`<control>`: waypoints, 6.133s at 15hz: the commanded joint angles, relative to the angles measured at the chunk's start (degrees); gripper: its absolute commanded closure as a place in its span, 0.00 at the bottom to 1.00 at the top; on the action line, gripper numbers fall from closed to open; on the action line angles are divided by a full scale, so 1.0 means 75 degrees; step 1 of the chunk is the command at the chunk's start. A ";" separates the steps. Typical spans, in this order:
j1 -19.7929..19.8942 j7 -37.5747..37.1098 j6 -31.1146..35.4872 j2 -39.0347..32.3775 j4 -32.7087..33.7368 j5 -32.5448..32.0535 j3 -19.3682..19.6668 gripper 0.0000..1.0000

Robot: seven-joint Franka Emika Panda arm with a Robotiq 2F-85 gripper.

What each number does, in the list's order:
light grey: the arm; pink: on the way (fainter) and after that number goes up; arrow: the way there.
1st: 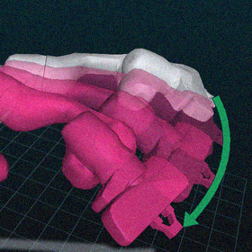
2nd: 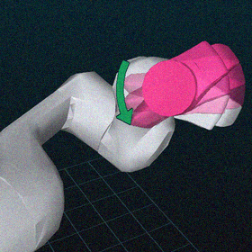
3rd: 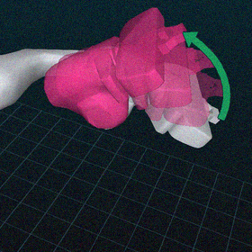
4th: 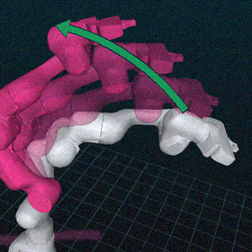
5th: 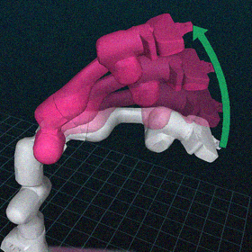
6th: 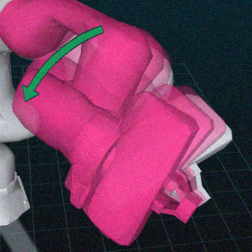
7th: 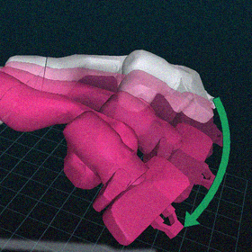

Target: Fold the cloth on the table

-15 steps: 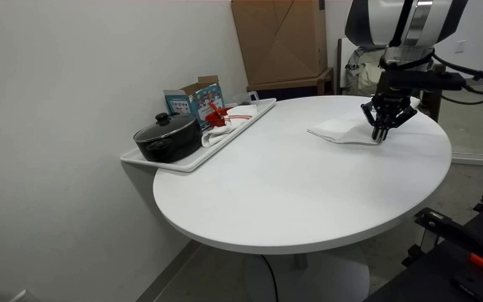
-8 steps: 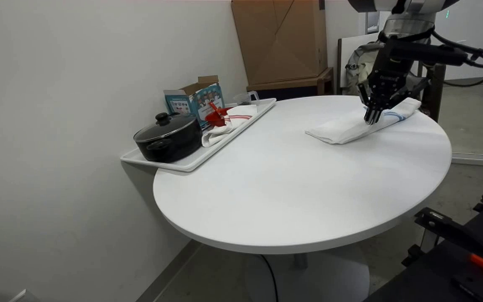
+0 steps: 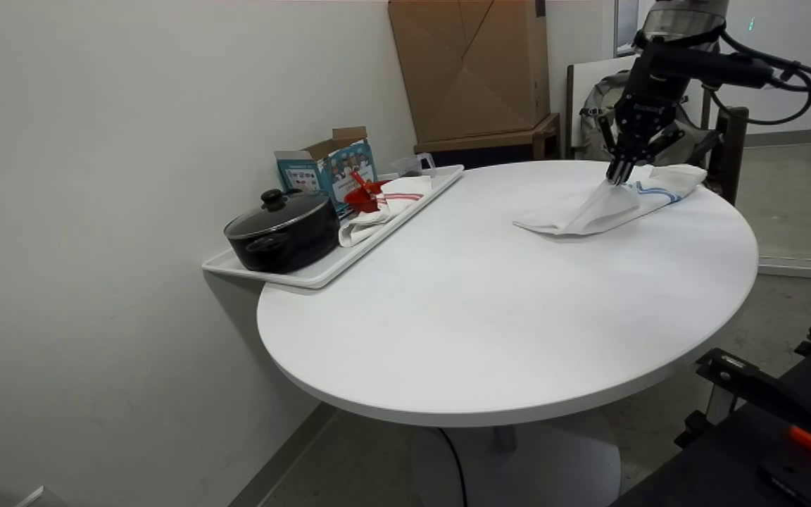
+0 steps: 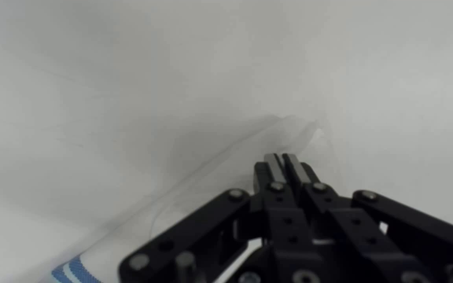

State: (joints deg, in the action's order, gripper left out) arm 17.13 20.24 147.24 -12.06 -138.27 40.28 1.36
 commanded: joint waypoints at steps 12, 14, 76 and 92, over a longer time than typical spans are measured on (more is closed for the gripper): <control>-0.0582 -0.1472 -0.0279 -0.1443 0.2198 -0.1248 0.0027 0.93; -0.0564 -0.1502 -0.0423 -0.1512 0.2356 -0.1460 0.0016 0.93; 0.0877 -0.0806 -0.3103 -0.1056 0.3896 -0.4821 0.1979 0.00; 0.2440 0.0863 -0.1111 -0.2572 0.4194 -0.2921 0.0799 0.00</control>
State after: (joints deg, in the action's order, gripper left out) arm 34.58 25.14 138.86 -29.36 -108.95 16.49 9.82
